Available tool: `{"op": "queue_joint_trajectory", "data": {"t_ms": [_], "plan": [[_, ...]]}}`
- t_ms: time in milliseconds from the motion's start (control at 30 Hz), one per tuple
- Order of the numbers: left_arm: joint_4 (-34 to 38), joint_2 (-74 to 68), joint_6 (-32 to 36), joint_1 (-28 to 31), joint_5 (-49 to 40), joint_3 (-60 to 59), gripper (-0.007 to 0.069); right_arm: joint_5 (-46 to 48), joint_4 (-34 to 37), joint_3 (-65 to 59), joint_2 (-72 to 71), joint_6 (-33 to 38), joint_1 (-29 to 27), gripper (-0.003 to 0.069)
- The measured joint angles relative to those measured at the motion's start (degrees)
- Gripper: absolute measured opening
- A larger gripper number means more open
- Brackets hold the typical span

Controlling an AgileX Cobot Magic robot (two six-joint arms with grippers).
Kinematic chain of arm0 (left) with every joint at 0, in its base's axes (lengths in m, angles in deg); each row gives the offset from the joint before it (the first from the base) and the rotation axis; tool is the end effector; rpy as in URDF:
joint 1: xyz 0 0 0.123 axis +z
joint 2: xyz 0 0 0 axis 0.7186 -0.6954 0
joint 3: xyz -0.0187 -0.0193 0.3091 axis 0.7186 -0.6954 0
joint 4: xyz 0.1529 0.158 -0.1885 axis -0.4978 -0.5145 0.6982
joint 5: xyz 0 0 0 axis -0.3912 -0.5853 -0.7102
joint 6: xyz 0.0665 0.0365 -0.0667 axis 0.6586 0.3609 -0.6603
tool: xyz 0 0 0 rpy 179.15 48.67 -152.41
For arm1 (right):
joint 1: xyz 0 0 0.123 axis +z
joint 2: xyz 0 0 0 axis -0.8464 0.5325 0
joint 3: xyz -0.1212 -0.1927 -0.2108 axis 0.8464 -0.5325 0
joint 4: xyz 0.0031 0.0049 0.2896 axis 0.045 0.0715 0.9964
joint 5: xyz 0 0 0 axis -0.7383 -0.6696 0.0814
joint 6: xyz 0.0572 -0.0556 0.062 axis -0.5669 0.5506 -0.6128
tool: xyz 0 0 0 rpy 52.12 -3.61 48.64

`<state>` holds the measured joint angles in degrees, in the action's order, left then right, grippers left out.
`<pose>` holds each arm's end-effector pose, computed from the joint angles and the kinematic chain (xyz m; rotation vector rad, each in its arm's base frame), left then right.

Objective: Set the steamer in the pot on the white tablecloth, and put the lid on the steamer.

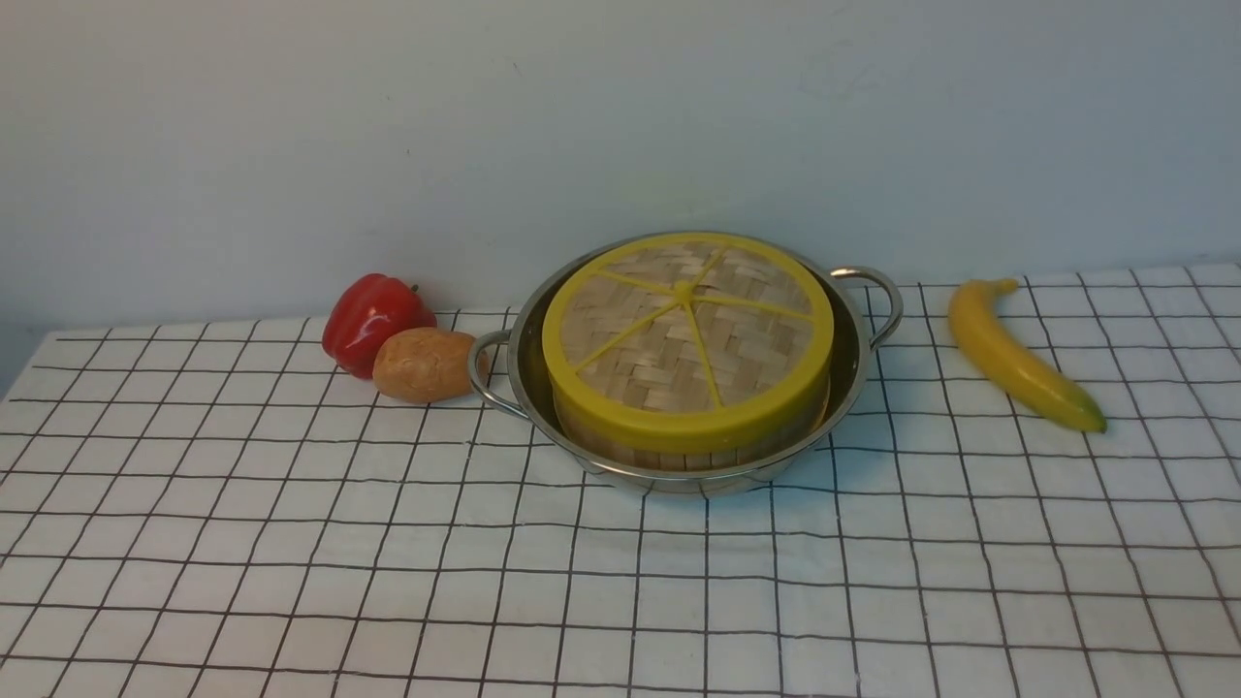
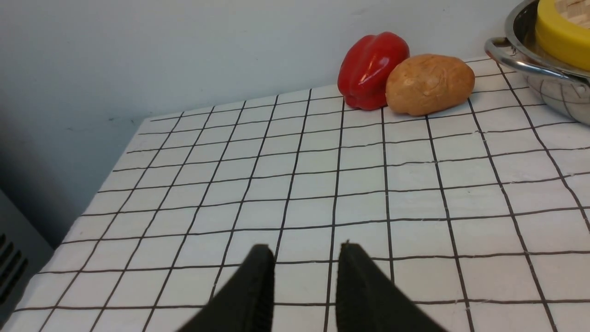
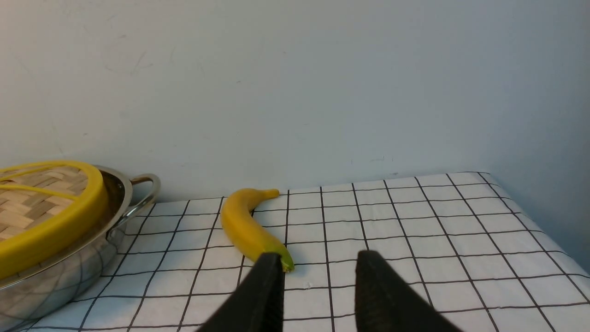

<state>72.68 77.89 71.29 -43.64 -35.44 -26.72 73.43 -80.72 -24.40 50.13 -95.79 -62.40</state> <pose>0.0737 0.0098 0.1880 0.0823 1.8406 0.2163 0.0720 -0.0096 0.2178 0.2528 1.7152 0.0418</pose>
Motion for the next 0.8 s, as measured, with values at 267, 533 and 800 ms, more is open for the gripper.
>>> {"op": "queue_joint_trajectory", "data": {"t_ms": [267,533,800], "plan": [[0.00,0.00,0.00,0.00,0.00,0.00,0.0212,0.00,0.00,0.00,0.00,0.00,0.00,0.0243],[0.00,0.00,0.00,0.00,0.00,0.00,0.0232,0.00,0.12,-0.02,0.00,0.00,0.00,0.0243],[0.00,0.00,0.00,0.00,0.00,0.00,0.0242,0.00,0.19,-0.02,0.00,-1.06,0.00,0.0243]]}}
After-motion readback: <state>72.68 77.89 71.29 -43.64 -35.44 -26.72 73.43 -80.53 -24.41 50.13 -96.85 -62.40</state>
